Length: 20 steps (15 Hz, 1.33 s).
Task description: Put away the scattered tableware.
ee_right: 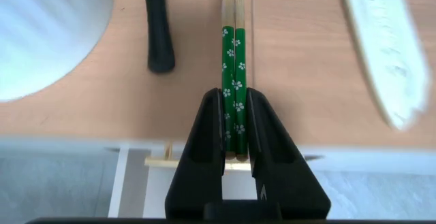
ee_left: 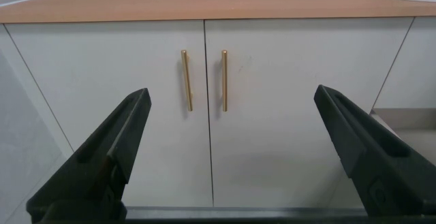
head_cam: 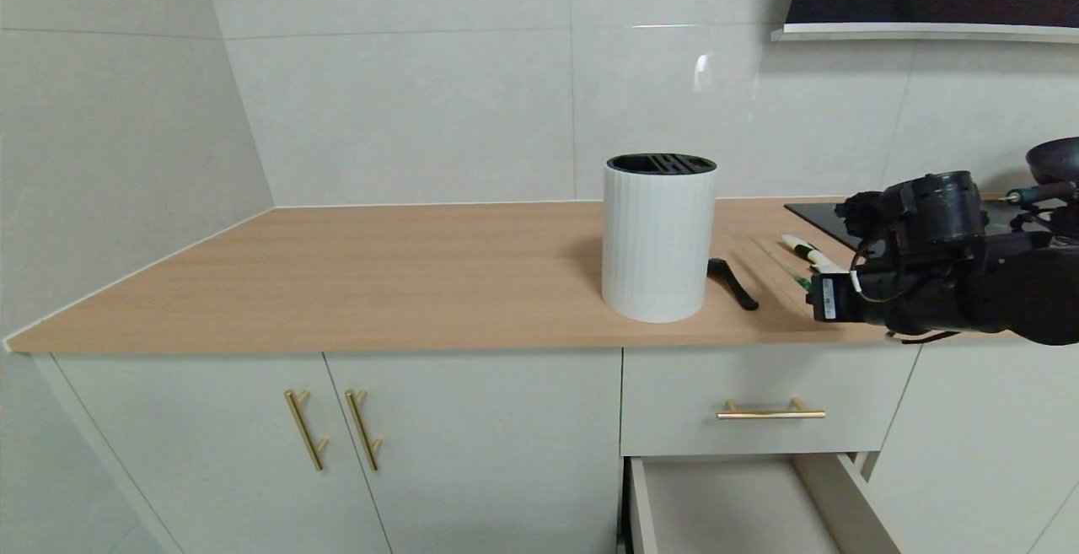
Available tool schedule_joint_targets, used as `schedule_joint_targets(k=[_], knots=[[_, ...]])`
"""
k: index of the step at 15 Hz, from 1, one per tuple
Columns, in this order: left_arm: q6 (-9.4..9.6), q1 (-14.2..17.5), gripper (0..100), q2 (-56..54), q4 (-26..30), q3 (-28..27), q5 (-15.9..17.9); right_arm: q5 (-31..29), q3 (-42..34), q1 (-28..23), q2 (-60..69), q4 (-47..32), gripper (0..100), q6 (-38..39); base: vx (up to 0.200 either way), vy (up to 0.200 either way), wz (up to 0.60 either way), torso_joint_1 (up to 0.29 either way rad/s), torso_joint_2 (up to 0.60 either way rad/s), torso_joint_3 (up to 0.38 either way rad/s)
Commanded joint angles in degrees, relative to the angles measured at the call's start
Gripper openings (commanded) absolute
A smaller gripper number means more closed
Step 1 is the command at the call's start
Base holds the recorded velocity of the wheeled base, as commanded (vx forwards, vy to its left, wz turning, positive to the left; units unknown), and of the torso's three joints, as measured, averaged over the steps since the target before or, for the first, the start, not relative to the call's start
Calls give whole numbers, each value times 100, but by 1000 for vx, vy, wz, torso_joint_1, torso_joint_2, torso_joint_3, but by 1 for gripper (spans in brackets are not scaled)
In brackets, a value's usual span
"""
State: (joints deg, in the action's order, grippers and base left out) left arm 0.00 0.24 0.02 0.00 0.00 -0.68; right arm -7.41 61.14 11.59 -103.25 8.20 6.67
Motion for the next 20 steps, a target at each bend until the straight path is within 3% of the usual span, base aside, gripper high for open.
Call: schedule_joint_targets(k=[1, 4, 6, 14, 20], knots=[[0, 2, 100, -2, 0, 0, -2, 29, -401, 45, 1281, -733, 0, 1, 0, 0, 0, 0, 0, 0], [0, 2, 100, -2, 0, 0, -2, 311, -717, 89, 2459, -1884, 0, 10, 0, 0, 0, 0, 0, 0], [0, 2, 100, -2, 0, 0, -2, 970, -919, 80, 3022, -2517, 0, -25, 0, 0, 0, 0, 0, 0], [0, 2, 100, -2, 0, 0, -2, 1312, -1473, 89, 3277, -2578, 0, -623, 0, 0, 0, 0, 0, 0], [0, 2, 100, -2, 0, 0, -2, 1295, -1833, 739, 3180, -2561, 0, -807, 0, 0, 0, -10, 26, 17]])
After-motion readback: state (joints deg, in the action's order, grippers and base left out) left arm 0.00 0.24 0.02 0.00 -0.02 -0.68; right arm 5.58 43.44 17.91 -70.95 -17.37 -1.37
